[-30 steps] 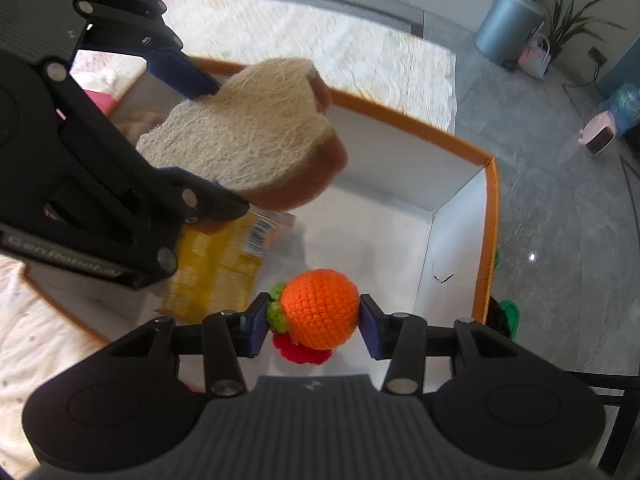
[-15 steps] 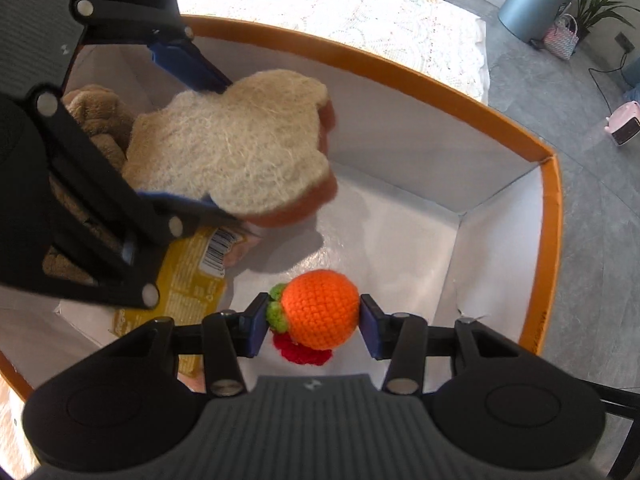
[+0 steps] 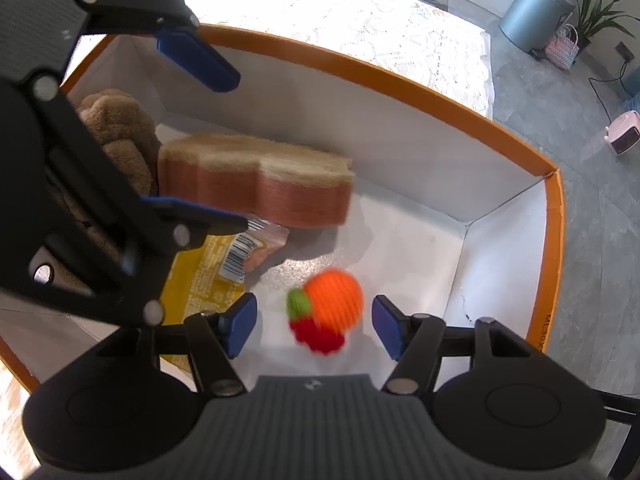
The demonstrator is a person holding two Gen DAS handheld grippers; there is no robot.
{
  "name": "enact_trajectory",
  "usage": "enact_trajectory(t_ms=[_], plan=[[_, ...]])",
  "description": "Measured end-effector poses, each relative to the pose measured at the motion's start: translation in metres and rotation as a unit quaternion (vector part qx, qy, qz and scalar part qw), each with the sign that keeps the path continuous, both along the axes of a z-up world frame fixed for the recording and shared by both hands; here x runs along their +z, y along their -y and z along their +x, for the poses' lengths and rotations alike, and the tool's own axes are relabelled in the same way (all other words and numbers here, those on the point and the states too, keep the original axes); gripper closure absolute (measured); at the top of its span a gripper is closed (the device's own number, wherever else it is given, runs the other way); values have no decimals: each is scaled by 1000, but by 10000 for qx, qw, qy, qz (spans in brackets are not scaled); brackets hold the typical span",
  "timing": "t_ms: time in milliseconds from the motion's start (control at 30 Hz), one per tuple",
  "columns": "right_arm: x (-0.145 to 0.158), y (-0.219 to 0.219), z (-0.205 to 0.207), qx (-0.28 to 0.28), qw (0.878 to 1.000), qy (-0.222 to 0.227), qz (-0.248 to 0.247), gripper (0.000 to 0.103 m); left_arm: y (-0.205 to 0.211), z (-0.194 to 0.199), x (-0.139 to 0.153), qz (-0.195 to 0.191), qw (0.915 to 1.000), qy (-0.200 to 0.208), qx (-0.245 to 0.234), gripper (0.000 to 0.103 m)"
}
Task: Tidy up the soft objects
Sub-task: 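Open the right tool dropping the fruit while the left tool releases the sponge, then move both tools back over the remaining items on the bed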
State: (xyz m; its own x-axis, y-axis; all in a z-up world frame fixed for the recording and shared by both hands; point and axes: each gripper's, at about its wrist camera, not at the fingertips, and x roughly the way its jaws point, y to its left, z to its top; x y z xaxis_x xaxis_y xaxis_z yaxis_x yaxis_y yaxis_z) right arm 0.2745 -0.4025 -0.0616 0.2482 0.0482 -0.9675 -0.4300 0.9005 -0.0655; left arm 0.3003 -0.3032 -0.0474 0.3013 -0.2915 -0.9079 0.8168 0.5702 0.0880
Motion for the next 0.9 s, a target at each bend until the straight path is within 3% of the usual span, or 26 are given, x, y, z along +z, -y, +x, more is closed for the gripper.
enact_trajectory(t_ms=[200, 667, 900], plan=[[0, -5, 2, -29, 10000, -55, -68, 40, -9, -2, 2, 42, 9999, -57, 132, 51], [25, -23, -3, -170, 9996, 204, -107, 34, -55, -33, 45, -488, 9966, 142, 647, 57], [56, -47, -31, -257, 9966, 745, 259, 35, -104, -67, 76, -842, 9912, 426, 925, 57]])
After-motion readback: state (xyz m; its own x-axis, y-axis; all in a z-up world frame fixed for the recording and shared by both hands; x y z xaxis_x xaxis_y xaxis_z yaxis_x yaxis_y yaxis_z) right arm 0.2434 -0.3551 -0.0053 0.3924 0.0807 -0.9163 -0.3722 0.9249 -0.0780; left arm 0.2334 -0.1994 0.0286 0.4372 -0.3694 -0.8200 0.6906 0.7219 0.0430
